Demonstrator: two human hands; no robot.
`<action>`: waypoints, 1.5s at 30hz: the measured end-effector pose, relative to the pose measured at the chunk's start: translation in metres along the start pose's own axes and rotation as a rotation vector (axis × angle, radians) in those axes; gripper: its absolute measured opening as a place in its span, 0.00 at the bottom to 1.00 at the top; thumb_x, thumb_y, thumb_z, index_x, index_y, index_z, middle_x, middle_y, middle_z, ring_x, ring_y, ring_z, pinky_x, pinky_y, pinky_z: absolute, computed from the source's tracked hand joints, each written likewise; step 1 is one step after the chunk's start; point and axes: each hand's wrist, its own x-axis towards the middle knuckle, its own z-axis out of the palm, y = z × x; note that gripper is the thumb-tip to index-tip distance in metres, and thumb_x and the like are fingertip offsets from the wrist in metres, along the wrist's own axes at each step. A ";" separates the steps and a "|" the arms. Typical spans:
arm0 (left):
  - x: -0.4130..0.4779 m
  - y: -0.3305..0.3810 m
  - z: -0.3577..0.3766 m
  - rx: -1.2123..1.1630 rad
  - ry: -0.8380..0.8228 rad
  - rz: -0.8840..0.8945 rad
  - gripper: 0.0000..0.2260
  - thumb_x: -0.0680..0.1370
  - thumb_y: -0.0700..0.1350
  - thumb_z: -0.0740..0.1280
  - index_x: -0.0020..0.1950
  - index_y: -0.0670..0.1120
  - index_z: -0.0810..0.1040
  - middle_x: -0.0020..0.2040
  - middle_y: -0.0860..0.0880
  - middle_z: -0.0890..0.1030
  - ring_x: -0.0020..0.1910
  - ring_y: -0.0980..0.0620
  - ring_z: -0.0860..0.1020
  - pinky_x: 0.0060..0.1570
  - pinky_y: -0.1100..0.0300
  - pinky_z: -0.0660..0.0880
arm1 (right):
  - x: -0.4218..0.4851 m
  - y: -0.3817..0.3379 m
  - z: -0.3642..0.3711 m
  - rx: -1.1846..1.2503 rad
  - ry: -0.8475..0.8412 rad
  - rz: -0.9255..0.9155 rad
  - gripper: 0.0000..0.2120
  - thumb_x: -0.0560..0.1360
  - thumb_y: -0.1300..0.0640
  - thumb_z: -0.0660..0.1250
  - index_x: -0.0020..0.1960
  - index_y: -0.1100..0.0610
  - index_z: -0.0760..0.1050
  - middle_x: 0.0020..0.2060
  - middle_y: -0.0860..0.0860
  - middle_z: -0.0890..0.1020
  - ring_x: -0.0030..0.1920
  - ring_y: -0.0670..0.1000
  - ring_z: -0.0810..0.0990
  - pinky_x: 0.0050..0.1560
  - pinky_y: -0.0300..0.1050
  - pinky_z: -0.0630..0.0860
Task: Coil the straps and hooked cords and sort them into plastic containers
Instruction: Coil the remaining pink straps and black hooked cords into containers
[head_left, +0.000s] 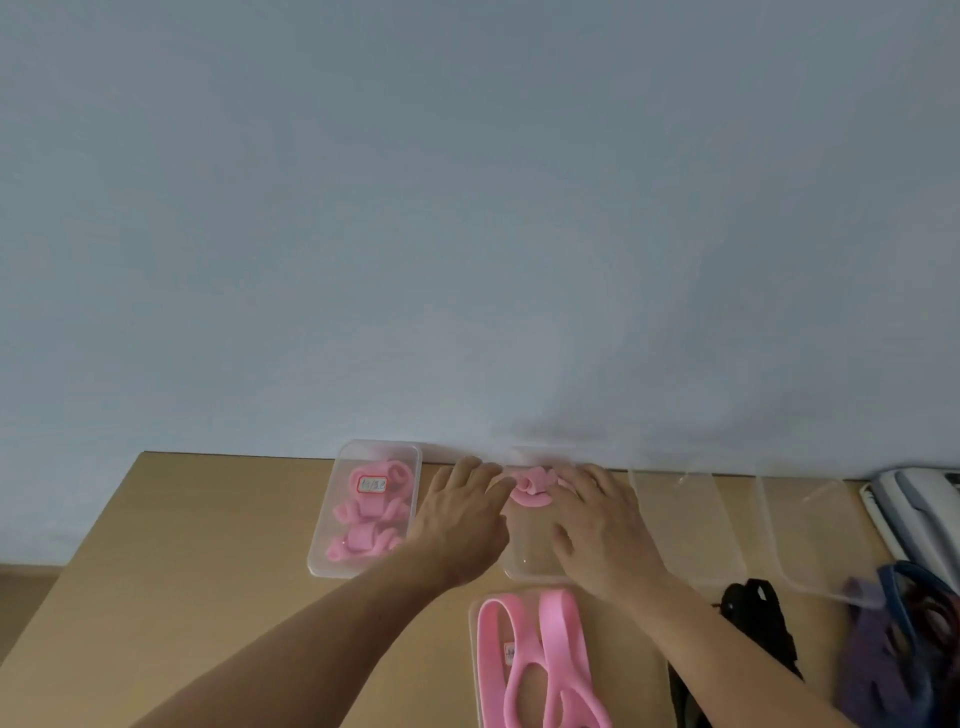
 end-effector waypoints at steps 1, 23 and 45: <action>-0.009 0.000 -0.003 -0.016 0.006 0.000 0.23 0.79 0.50 0.58 0.75 0.53 0.65 0.75 0.50 0.66 0.74 0.47 0.60 0.71 0.52 0.55 | -0.008 -0.004 -0.005 0.009 0.008 -0.002 0.20 0.64 0.60 0.74 0.56 0.56 0.80 0.56 0.51 0.81 0.58 0.58 0.78 0.54 0.54 0.78; -0.130 0.052 -0.014 -0.280 -0.256 -0.045 0.24 0.79 0.49 0.62 0.76 0.53 0.65 0.73 0.51 0.68 0.71 0.49 0.64 0.69 0.53 0.66 | -0.172 -0.031 0.044 0.247 -0.399 0.576 0.03 0.77 0.51 0.62 0.48 0.50 0.73 0.44 0.44 0.76 0.40 0.45 0.77 0.42 0.43 0.78; -0.114 0.098 -0.117 -0.923 0.006 0.056 0.24 0.75 0.56 0.65 0.71 0.54 0.72 0.61 0.60 0.79 0.59 0.64 0.77 0.59 0.65 0.73 | -0.110 -0.048 -0.146 1.678 -0.063 0.582 0.07 0.73 0.60 0.71 0.43 0.64 0.84 0.33 0.56 0.81 0.28 0.48 0.75 0.26 0.38 0.71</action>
